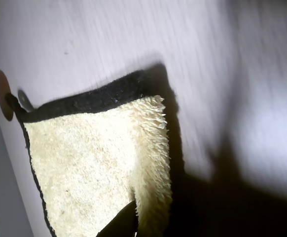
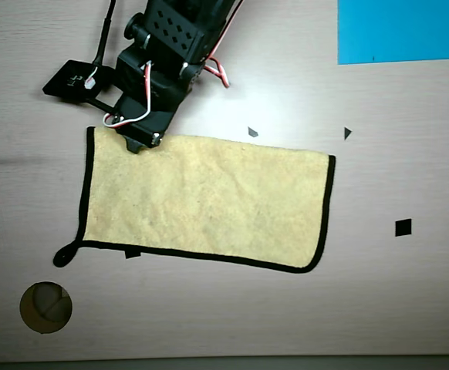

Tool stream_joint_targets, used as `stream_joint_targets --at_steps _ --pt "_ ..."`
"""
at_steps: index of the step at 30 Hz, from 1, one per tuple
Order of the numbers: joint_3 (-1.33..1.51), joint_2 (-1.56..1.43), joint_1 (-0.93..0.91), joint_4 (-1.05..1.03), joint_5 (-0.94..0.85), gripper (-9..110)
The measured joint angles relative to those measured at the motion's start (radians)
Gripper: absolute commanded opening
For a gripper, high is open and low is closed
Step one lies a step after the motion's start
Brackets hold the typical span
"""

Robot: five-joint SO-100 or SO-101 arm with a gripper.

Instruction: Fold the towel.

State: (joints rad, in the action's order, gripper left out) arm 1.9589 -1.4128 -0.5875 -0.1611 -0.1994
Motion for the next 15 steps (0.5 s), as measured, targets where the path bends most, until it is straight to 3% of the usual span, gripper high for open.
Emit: stream_joint_targets --at_steps 5,15 --pt "0.002 -0.097 0.020 -0.014 -0.023 0" --pt "0.014 -0.268 0.120 -0.049 -0.330 0"
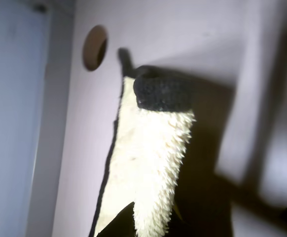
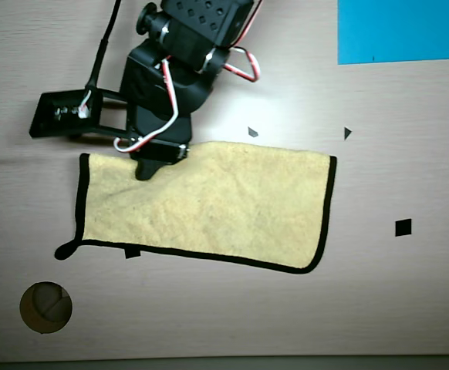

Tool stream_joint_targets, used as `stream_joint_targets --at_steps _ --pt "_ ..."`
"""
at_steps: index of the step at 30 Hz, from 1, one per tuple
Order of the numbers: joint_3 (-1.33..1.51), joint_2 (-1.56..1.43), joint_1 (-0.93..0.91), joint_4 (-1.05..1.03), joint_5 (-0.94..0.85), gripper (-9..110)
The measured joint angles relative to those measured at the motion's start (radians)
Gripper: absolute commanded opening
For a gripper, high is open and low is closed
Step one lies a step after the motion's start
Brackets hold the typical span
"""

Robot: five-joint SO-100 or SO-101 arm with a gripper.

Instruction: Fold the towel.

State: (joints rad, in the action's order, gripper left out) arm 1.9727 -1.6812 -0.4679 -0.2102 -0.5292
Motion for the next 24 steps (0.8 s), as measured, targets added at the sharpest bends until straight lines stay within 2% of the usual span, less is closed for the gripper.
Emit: stream_joint_targets --at_steps 16,24 --pt "-0.002 -0.101 0.302 -0.103 -0.362 0" --pt "-0.002 -0.101 0.416 -0.146 -0.479 0"
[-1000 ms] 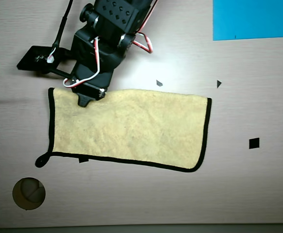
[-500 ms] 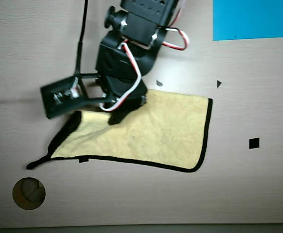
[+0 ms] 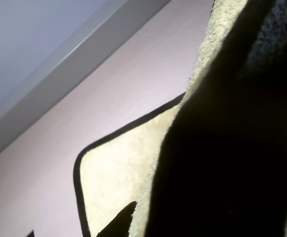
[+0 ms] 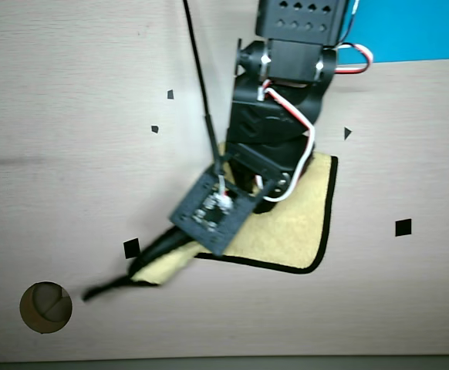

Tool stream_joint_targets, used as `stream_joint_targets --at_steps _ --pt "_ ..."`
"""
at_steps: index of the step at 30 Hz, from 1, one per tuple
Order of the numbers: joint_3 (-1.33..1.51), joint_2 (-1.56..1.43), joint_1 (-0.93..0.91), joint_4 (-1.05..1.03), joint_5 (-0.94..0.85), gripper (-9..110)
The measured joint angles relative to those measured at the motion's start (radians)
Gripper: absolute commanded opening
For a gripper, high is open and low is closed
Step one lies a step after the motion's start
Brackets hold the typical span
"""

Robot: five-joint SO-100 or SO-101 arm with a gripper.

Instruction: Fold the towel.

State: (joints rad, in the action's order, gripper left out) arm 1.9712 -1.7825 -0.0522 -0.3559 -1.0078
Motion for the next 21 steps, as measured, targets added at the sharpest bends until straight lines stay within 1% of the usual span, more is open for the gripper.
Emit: stream_joint_targets --at_steps 9,18,21 --pt "0.061 0.002 0.066 -0.006 -0.129 0" --pt "0.124 0.035 0.112 -0.006 -0.129 0" --pt "0.130 0.044 0.130 -0.006 -0.110 3"
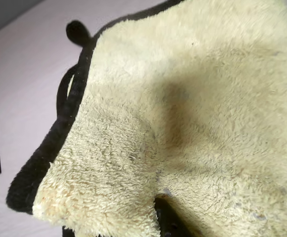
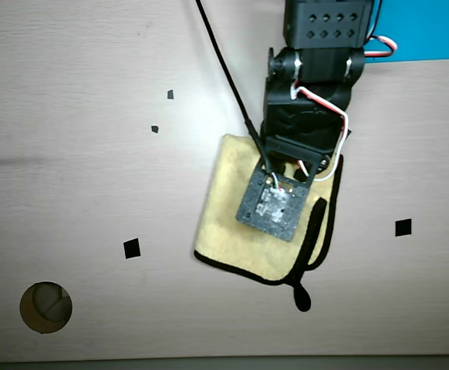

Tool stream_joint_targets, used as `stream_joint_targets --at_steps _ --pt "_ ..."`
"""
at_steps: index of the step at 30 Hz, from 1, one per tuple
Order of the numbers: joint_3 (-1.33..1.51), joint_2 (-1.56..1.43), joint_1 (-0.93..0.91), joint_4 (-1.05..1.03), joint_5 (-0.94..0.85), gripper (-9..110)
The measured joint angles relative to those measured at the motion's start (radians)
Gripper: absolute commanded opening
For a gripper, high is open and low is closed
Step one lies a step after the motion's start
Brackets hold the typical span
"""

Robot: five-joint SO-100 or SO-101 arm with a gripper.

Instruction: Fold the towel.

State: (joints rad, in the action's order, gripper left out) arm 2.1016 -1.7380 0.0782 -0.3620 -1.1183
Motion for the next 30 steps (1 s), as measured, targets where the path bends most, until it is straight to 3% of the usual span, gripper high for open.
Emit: stream_joint_targets --at_steps 12,17,25,30 --pt "0.021 0.000 0.012 -0.055 0.008 13" --pt "-0.032 -0.003 0.012 -0.175 0.066 16" --pt "-0.163 -0.140 0.037 -0.509 0.379 14" --pt "-0.153 -0.215 0.072 -0.630 0.611 7"
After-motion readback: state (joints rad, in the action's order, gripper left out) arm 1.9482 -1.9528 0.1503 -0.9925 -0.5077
